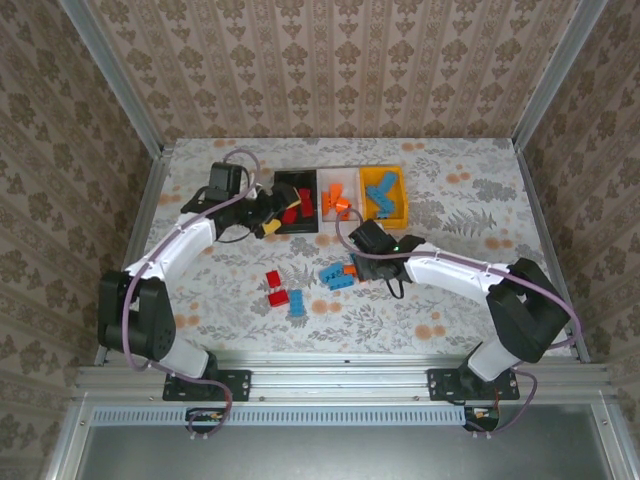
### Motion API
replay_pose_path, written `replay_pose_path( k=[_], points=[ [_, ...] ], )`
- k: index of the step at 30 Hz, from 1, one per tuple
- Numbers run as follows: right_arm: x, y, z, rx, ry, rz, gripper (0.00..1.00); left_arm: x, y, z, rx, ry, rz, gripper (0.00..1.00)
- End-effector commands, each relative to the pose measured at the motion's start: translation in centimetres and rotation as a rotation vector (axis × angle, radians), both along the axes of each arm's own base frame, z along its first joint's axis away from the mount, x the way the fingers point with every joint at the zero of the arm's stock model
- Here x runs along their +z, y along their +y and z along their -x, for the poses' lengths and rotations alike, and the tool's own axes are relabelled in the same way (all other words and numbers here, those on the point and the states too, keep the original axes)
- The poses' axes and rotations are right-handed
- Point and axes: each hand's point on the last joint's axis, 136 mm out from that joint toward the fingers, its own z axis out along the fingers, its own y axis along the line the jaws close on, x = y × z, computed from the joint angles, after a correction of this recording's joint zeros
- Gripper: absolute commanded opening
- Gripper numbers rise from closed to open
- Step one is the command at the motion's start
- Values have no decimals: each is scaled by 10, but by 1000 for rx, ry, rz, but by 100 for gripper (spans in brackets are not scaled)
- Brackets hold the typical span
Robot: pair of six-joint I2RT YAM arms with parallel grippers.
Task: Sort the legos into containers by color
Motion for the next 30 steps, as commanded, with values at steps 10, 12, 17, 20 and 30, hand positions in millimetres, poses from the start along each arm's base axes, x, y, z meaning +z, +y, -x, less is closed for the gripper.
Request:
replay_pose_path(
  k=[10, 12, 17, 20, 30],
  points=[
    [-36, 22, 5, 8, 97, -45, 50, 13, -5, 2, -40, -29, 10, 95],
    [-40, 20, 2, 0, 99, -30, 48, 12, -5, 1, -38, -30, 3, 95],
    [-45, 18, -1, -7, 84, -14, 39, 8, -4, 0, -38, -23, -5, 95],
    [-37, 15, -1, -18, 55, -22, 32, 6, -3, 0, -35, -12, -7, 95],
    [17, 7, 6, -19, -54, -85, 29, 2, 13, -8, 21, -11, -40, 95]
  ],
)
